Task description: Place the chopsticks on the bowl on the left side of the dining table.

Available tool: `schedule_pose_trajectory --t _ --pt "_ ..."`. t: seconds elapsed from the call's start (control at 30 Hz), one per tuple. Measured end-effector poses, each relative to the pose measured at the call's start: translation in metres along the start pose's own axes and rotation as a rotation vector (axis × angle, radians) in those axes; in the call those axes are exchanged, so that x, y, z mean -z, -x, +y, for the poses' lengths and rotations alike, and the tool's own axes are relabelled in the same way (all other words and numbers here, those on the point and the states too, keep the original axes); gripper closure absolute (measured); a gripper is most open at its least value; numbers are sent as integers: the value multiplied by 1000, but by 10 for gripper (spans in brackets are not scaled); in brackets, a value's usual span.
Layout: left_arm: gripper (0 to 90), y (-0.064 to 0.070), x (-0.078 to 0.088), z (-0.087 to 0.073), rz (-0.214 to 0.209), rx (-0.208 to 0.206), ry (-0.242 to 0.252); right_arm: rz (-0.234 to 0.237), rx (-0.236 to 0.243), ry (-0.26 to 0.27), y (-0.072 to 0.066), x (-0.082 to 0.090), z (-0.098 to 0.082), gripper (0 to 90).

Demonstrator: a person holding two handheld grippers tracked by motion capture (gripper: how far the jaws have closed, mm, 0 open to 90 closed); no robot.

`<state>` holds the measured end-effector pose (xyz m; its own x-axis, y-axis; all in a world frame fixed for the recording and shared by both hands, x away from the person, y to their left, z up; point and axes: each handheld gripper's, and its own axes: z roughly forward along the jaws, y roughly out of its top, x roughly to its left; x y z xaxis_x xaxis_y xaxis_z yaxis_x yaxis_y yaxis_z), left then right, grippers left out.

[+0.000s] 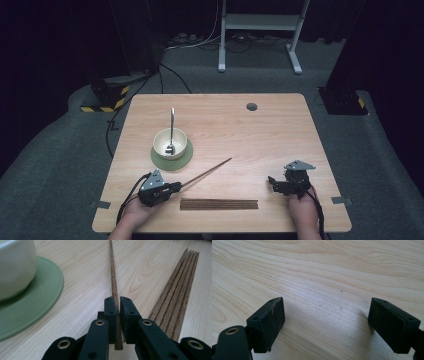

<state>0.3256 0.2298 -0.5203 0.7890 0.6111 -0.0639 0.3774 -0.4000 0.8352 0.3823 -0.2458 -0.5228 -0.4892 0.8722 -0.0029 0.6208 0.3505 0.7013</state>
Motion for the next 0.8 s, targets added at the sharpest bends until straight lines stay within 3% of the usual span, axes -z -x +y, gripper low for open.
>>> schedule_pose_trajectory --t 0.07,0.33,0.8 --pt "839 -1 6 1 4 28 44 -1 5 1 0 0 0 145" --pt "839 -6 21 2 31 51 121 2 17 4 0 0 0 145" --pt "839 -18 44 8 97 77 188 12 20 3 -1 0 0 152"
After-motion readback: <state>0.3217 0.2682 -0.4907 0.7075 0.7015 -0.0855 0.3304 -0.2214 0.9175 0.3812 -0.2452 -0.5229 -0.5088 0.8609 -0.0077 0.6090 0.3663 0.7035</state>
